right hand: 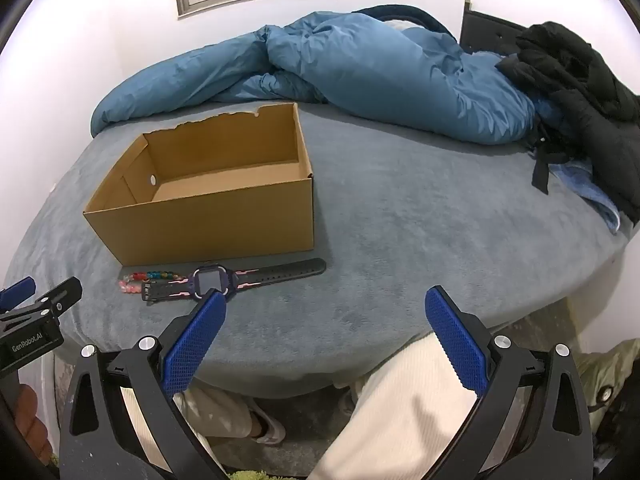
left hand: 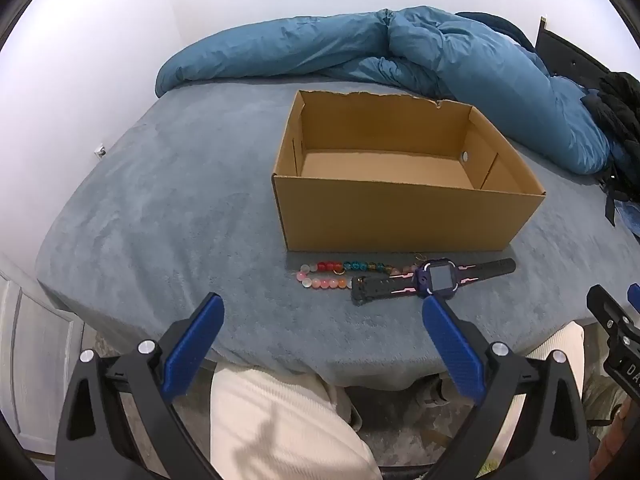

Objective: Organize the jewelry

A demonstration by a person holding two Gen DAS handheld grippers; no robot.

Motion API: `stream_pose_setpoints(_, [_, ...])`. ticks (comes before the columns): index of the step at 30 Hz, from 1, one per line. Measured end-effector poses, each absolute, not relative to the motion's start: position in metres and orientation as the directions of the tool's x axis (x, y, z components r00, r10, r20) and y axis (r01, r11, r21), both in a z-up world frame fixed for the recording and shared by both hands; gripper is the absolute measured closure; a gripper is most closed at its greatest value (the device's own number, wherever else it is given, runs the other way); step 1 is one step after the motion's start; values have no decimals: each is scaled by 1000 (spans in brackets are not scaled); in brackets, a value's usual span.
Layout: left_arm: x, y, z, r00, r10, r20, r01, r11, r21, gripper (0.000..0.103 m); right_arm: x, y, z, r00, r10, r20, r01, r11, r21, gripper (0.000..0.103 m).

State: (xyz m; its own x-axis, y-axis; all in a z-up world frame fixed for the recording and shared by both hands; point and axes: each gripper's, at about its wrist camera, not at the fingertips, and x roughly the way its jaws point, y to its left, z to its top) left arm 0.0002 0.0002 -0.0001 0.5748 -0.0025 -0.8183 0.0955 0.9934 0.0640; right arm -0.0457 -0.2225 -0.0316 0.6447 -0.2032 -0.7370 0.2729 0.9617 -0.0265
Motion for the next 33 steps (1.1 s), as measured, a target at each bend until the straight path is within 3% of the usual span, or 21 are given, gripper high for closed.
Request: stream_pose_setpoints(33, [2, 2, 0, 577, -6, -817, 90, 994, 57, 6, -47, -218, -30, 651, -194, -734, 258, 966, -27, 7])
